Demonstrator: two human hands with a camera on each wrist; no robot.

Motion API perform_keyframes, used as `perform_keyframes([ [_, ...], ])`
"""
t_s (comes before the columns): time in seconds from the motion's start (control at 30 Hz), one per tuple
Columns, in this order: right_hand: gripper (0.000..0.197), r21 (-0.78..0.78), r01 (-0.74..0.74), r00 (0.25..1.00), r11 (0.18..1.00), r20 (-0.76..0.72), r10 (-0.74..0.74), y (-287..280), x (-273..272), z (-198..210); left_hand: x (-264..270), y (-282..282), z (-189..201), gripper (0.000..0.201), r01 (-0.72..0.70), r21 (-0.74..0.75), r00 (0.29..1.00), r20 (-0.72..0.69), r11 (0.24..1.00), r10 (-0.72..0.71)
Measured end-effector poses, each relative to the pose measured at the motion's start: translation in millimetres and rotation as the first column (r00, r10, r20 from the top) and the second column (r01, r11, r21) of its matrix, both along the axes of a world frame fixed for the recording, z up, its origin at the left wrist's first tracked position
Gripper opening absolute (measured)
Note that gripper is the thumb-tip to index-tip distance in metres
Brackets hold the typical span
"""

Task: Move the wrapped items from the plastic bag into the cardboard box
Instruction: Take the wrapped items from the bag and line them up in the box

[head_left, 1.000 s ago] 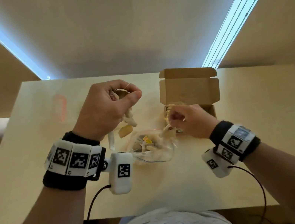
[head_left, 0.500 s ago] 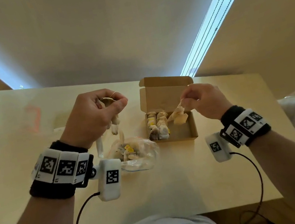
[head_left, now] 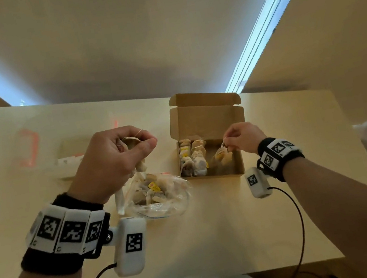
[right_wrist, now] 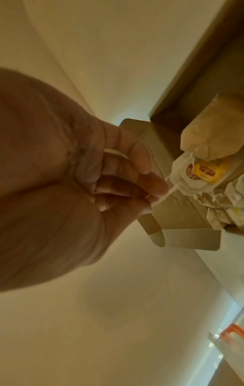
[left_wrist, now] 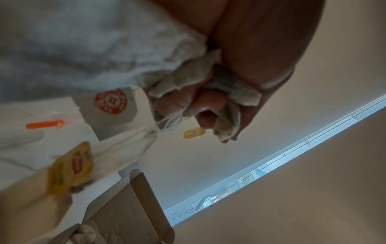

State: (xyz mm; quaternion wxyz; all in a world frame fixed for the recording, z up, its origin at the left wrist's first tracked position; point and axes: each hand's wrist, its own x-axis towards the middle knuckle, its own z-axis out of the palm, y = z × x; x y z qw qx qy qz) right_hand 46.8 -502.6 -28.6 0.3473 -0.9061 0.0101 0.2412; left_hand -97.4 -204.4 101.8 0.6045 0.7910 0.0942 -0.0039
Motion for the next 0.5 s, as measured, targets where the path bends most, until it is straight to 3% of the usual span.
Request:
perform_keyframes([
  [0.17, 0.022, 0.109, 0.223, 0.972, 0.969, -0.096, -0.213, 13.3, 23.8, -22.3, 3.3, 3.1, -7.4, 0.005, 0.005, 0.010, 1.000, 0.000, 1.000, -0.005],
  [0.3, 0.033, -0.003, 0.289, 0.956, 0.957, -0.050, -0.289, 13.0, 30.2, -41.3, 3.6, 4.5, -11.0, 0.003, -0.007, 0.024, 1.000, -0.012, 1.000, 0.008],
  [0.37, 0.028, -0.137, 0.257, 0.964, 0.957, -0.031, -0.263, 11.4, 25.7, -45.1, 2.5, 5.5, -12.6, 0.002, -0.007, 0.039, 1.000, -0.017, 0.999, 0.008],
  [0.5, 0.036, -0.325, 0.037, 0.980, 0.945, -0.175, -0.098, 18.9, 9.7, -54.7, 1.4, 6.1, -20.9, 0.005, -0.007, 0.040, 0.999, -0.041, 0.999, 0.009],
])
